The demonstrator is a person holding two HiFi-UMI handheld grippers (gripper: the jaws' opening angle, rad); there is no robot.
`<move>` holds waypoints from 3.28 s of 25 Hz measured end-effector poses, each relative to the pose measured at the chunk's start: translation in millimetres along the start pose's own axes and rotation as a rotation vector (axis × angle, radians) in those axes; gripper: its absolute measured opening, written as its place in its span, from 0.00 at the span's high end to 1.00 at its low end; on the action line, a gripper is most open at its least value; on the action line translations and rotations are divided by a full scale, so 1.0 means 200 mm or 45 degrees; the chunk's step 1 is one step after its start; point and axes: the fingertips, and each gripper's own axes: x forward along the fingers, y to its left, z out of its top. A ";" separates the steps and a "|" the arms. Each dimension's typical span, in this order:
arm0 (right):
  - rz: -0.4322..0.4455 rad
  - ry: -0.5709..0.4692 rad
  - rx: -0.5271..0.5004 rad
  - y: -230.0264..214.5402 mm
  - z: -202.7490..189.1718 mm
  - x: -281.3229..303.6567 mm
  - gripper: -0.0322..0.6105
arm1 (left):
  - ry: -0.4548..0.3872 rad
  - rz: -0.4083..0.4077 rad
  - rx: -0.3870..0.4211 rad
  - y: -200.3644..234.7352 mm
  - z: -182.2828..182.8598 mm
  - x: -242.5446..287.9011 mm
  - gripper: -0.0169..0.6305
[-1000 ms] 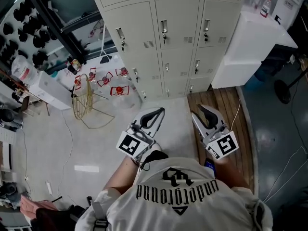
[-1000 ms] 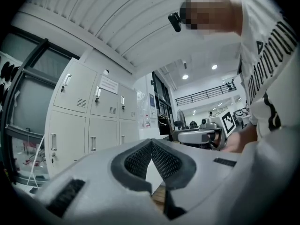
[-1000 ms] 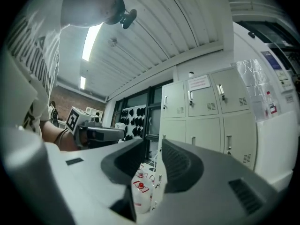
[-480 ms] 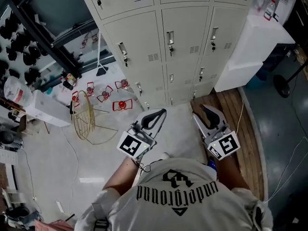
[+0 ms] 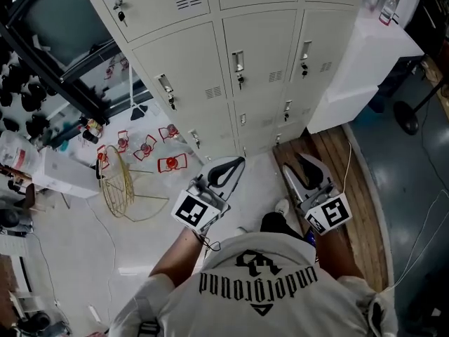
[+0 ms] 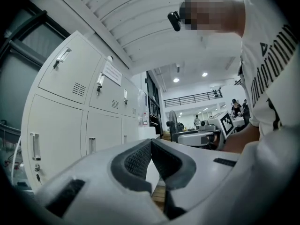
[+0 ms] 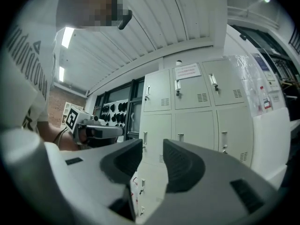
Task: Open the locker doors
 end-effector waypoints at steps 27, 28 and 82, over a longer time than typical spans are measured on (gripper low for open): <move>0.085 -0.117 -0.169 -1.53 0.39 0.44 0.74 | -0.034 -0.007 0.107 0.39 0.21 1.59 0.96; 0.090 -0.119 -0.185 -1.55 0.41 0.47 0.74 | -0.039 -0.013 0.113 0.42 0.23 1.62 0.96; -0.063 -0.289 -0.282 -2.19 1.29 0.94 0.79 | -0.284 -0.131 0.354 0.91 0.99 2.33 0.96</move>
